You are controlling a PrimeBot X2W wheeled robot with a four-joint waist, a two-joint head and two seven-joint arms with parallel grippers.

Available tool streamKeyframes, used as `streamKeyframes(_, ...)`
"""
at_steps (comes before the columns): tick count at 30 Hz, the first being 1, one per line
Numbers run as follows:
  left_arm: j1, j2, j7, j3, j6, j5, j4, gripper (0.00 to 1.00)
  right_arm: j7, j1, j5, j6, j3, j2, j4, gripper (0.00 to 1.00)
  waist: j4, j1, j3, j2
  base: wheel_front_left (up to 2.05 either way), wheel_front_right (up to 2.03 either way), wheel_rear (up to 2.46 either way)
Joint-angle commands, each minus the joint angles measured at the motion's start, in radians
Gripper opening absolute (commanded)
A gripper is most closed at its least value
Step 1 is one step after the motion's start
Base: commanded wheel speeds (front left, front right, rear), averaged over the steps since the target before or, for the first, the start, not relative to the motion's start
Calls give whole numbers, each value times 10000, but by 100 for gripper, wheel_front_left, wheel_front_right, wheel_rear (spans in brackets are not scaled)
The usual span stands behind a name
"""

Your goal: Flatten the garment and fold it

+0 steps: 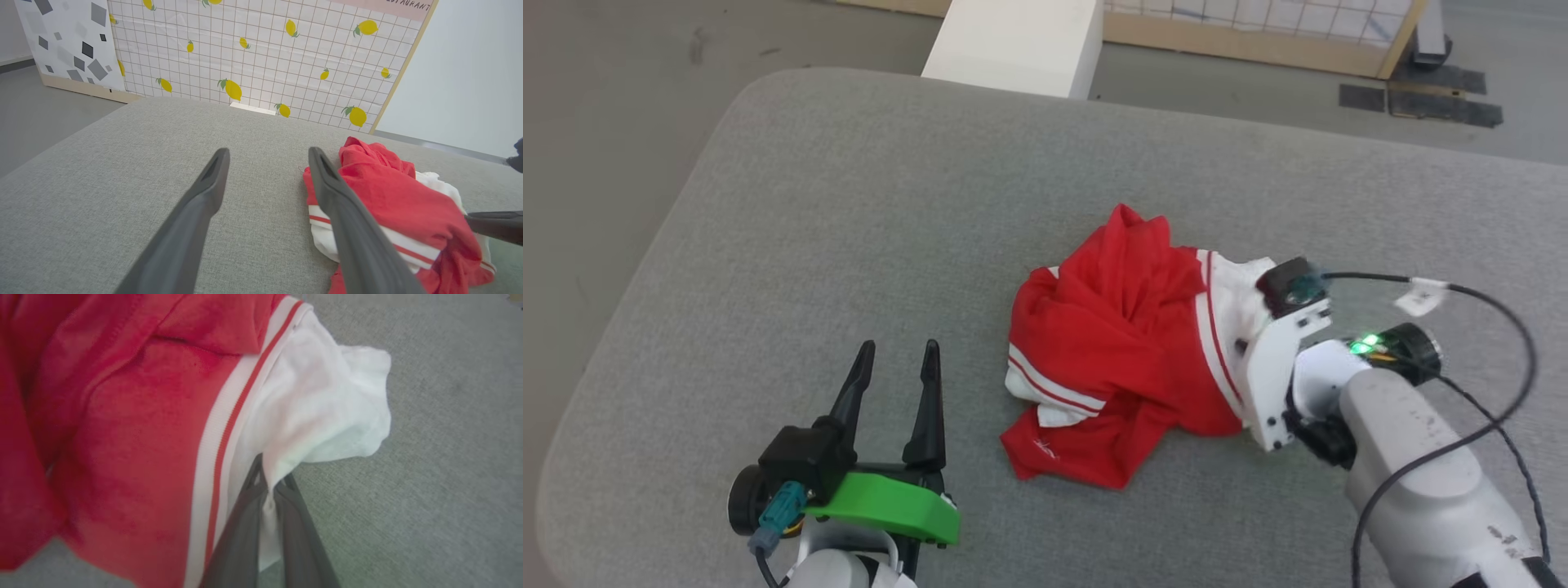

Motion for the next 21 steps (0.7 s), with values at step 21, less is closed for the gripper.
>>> streamKeyframes(21, 344, -86, -47, 473, -459, -76, 455, 100, -784, 4859, 533, -17, -5201, -284, -3242, 0, -1591, -1, -1266, 0, 0, 0, 0)
